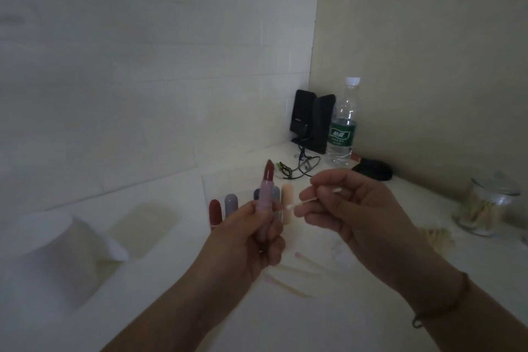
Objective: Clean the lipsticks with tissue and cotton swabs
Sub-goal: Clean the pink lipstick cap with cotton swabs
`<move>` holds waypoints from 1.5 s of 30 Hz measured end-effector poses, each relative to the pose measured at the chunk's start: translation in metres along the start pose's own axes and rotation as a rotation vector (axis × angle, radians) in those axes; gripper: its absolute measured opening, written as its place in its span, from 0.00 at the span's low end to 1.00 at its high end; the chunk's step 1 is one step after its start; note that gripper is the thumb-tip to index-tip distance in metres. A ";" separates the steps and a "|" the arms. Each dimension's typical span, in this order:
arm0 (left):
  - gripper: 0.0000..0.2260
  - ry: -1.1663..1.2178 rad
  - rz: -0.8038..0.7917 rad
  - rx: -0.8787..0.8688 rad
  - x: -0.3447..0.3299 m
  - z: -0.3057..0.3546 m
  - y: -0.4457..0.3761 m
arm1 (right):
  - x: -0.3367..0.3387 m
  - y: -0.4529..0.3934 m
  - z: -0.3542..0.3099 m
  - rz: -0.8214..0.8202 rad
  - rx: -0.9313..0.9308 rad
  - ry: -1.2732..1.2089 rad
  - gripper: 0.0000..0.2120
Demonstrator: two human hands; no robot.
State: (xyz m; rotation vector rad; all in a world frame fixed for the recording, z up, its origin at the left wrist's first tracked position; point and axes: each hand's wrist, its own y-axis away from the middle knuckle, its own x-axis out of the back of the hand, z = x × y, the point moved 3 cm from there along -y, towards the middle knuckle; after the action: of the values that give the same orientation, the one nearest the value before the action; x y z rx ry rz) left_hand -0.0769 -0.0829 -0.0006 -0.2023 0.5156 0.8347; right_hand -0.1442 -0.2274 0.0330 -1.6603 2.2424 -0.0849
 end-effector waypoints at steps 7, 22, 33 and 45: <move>0.07 -0.239 -0.050 -0.053 0.003 0.000 0.003 | -0.014 0.002 0.006 0.031 0.100 0.155 0.07; 0.12 -0.420 0.103 -0.160 0.018 0.005 -0.001 | 0.005 0.002 0.014 -0.014 0.182 0.791 0.05; 0.05 -0.116 0.227 -0.171 0.034 0.013 -0.011 | -0.011 -0.001 0.045 0.047 0.142 1.505 0.16; 0.12 -0.049 0.179 -0.102 0.033 0.017 -0.010 | -0.022 -0.016 0.038 0.294 0.207 0.996 0.16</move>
State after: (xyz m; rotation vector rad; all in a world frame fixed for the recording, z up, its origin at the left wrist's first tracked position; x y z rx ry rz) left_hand -0.0453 -0.0621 -0.0033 -0.2312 0.4503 1.0395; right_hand -0.1125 -0.2061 0.0064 -1.2775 2.9705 -1.2577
